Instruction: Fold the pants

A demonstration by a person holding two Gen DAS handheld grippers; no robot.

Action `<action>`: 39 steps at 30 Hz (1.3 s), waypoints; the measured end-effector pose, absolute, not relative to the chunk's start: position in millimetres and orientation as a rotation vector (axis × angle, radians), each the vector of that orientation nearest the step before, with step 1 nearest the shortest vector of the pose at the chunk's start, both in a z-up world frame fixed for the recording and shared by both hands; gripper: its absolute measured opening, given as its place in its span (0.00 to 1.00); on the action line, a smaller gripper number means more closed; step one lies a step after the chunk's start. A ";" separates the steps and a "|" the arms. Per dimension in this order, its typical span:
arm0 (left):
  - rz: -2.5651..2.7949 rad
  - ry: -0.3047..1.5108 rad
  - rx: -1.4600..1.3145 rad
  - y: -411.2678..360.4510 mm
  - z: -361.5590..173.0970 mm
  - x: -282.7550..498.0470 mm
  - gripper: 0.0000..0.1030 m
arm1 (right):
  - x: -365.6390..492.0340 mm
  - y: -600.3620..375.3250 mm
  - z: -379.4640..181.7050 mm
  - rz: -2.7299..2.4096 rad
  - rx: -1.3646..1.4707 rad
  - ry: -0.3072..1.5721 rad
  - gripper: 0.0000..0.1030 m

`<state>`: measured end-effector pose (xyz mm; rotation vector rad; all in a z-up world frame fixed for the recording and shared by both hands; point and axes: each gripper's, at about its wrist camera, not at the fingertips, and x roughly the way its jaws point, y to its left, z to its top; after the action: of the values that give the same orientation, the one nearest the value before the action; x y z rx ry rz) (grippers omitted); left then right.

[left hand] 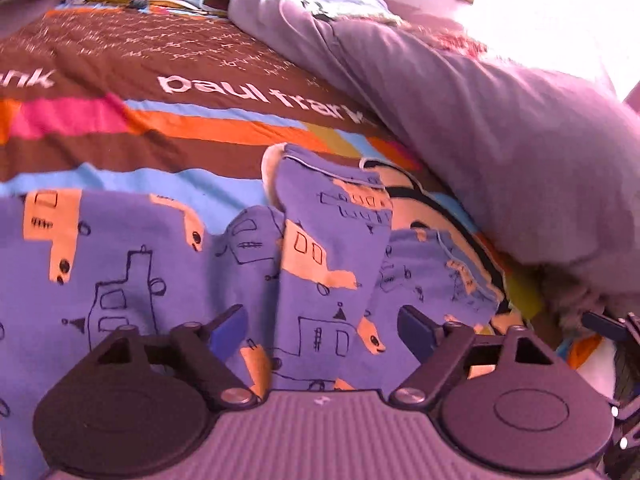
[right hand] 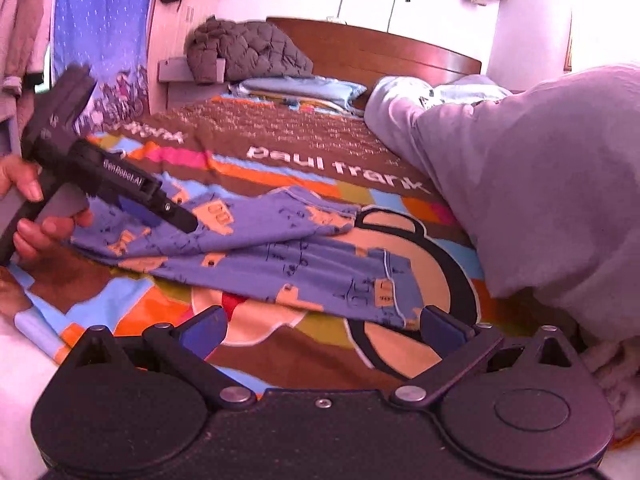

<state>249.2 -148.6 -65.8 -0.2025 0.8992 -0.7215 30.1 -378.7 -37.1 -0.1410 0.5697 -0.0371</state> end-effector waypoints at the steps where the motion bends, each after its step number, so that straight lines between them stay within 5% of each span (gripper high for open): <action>1: -0.729 0.903 -0.226 -148.6 -68.1 252.2 0.70 | 32.9 -384.0 -34.7 -0.023 -0.129 0.565 0.99; 5: -0.765 0.908 -0.329 -145.2 -82.9 257.9 0.46 | 68.1 -407.1 -17.6 0.009 -0.047 0.586 0.99; 9: -0.775 0.908 -0.359 -144.1 -97.3 260.9 0.32 | 140.6 -427.5 8.8 0.128 0.128 0.667 0.88; 15: -0.782 0.898 -0.409 -137.3 -104.9 259.8 0.28 | 283.3 -407.4 9.6 0.155 0.226 0.818 0.51; 22: -0.777 0.903 -0.443 -134.6 -108.5 263.5 0.27 | 407.1 -349.4 -40.7 -0.062 0.200 1.052 0.46; 27: -0.770 0.899 -0.431 -135.7 -108.8 262.3 0.24 | 423.4 -324.9 -61.9 -0.185 0.101 1.096 0.45; 33: -0.749 0.864 -0.475 -128.3 -108.1 259.2 0.03 | 409.1 -336.2 -65.2 -0.249 0.131 1.058 0.01; 39: -0.738 0.751 -0.268 -150.5 -75.5 236.9 0.02 | 348.9 -376.5 -10.2 -0.217 0.330 0.831 0.00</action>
<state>236.9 -150.5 -75.5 -0.2681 0.7510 -0.7385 348.9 -376.5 -10.2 0.3304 0.8314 -0.2175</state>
